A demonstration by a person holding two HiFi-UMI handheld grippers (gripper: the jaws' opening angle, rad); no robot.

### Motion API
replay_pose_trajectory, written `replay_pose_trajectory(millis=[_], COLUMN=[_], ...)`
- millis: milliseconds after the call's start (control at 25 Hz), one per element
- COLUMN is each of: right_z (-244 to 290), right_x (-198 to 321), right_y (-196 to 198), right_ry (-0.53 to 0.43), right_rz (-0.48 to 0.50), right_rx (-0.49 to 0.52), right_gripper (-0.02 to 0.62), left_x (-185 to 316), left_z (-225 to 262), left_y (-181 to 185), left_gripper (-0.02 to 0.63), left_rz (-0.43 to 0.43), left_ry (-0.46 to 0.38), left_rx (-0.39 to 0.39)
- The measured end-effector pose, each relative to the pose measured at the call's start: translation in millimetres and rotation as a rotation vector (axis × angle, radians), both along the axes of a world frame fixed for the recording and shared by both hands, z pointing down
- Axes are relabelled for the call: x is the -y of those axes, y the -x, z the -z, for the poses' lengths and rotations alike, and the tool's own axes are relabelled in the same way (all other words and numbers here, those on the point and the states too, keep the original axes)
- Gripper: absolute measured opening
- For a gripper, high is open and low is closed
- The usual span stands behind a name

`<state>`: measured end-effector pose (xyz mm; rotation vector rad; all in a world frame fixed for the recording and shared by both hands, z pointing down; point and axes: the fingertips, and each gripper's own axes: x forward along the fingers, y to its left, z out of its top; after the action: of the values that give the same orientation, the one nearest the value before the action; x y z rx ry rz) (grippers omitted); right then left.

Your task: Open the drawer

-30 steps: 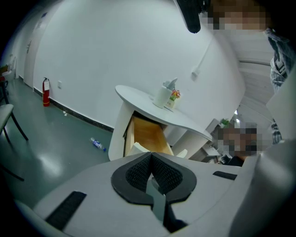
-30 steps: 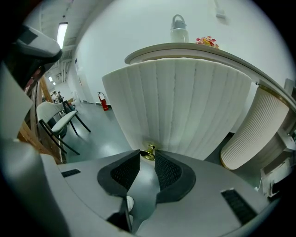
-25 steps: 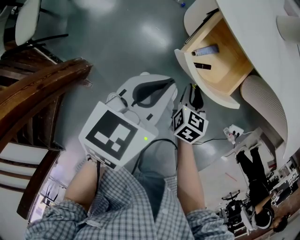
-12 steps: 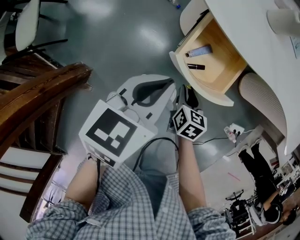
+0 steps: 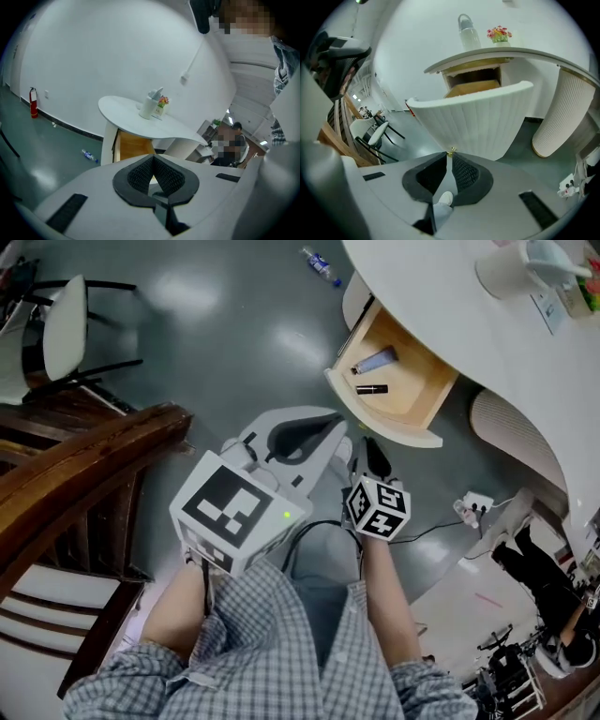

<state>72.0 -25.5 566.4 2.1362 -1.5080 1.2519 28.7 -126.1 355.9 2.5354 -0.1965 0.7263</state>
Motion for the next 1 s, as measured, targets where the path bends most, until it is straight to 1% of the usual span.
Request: replay_pose_trajectory(millis=[80, 200, 360, 560, 760, 840, 1000], right_z=[15, 39, 74, 122, 172, 191, 226], right_x=[-4, -7, -8, -7, -10, -11, -12], right_y=[-3, -7, -18, -38, -56, -64, -78], right_ry=[-0.018, -0.068, -0.132, -0.187, -0.243, -0.264, -0.313], right_rz=[0.013, 0.028, 0.018, 0.015, 0.011, -0.002, -0.005], right_rx=[-0.011, -0.003, -0.001, -0.055, -0.1, -0.107, -0.159], right_gripper=[0.019, 0.011, 0.009, 0.009, 0.009, 0.009, 0.011], left_x=[-1, -4, -9, -17, -23, -22, -19], left_z=[10, 27, 48, 70, 90, 96, 109], left_y=[-2, -7, -11, -19, -22, -22, -26], left_gripper=[0.005, 0.004, 0.005, 0.005, 0.005, 0.005, 0.005], left_rz=[0.0, -0.029, -0.058, -0.085, -0.131, -0.137, -0.134], left_ry=[-0.006, -0.027, -0.043, -0.049, -0.058, -0.071, -0.097], left_rx=[0.002, -0.029, -0.038, -0.059, -0.073, -0.07, -0.074])
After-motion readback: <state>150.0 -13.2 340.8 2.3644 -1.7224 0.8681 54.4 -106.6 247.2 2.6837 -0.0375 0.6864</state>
